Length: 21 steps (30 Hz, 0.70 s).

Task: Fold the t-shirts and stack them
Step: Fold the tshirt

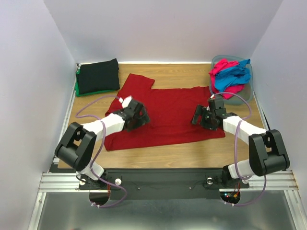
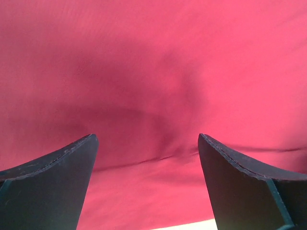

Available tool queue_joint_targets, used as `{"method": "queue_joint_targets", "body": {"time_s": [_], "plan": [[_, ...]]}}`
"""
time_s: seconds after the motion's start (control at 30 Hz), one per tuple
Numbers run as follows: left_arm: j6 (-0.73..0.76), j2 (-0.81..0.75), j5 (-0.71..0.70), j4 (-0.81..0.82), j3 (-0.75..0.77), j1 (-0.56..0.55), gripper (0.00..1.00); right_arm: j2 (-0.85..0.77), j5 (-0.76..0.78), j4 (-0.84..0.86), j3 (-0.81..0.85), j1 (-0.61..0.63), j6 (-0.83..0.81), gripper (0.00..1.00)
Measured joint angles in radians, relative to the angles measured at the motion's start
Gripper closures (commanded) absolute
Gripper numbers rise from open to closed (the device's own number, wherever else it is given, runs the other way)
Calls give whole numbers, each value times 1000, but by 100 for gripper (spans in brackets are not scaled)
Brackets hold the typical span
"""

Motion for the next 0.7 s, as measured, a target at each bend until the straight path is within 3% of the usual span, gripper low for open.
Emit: {"method": "queue_joint_targets", "body": {"time_s": [0.4, 0.7], "plan": [[-137, -117, 0, 149, -259, -42, 6, -208, 42, 53, -187, 11, 114, 0], [-264, -215, 13, 139, -341, -162, 6, -497, 71, -171, -299, 13, 211, 0]]}}
